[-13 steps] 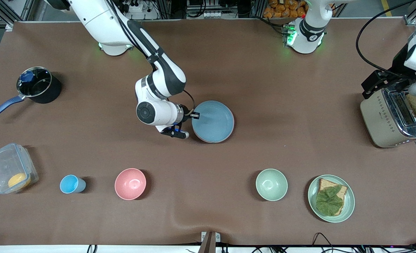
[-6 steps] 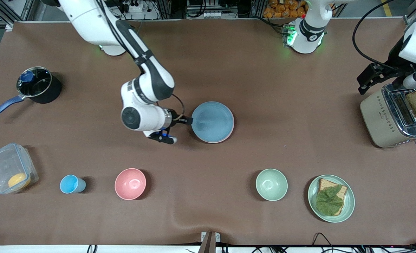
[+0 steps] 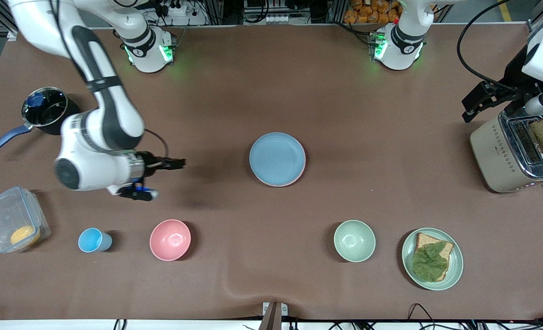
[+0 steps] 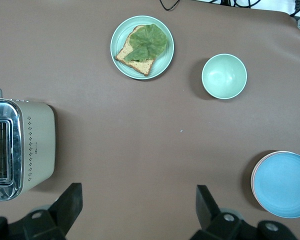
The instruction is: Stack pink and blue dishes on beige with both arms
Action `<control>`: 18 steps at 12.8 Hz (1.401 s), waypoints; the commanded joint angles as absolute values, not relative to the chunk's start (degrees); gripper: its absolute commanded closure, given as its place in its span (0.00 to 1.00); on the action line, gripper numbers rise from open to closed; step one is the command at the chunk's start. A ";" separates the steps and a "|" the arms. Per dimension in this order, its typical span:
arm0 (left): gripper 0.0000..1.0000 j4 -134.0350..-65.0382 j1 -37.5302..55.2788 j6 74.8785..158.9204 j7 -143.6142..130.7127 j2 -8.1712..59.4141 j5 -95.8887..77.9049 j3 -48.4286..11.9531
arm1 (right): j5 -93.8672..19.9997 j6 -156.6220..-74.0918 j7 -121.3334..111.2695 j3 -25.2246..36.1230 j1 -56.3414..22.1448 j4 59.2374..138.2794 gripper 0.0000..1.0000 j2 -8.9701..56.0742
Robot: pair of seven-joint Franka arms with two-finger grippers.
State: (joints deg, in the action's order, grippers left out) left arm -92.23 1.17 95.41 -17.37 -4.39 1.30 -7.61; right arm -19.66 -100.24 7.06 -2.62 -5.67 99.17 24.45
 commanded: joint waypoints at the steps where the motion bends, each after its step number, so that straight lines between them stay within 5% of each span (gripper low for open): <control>1: 0.00 -90.97 0.79 94.22 -16.70 -4.13 0.00 -7.56 | -14.35 -94.25 0.99 -3.87 0.24 100.90 0.00 20.32; 5: 0.00 -90.97 0.79 93.34 -16.61 -4.31 0.00 -7.65 | -3.00 -98.33 -8.50 -3.87 4.56 111.17 0.00 9.25; 9: 0.00 -90.88 0.79 93.25 -16.26 -4.22 -0.09 -7.56 | -2.55 -99.40 -9.58 -4.13 4.75 110.31 0.00 1.60; 18: 0.00 -90.88 0.79 89.30 -15.21 -5.10 -0.62 -7.73 | 0.70 -87.91 -13.54 -4.31 4.84 95.03 0.00 -1.85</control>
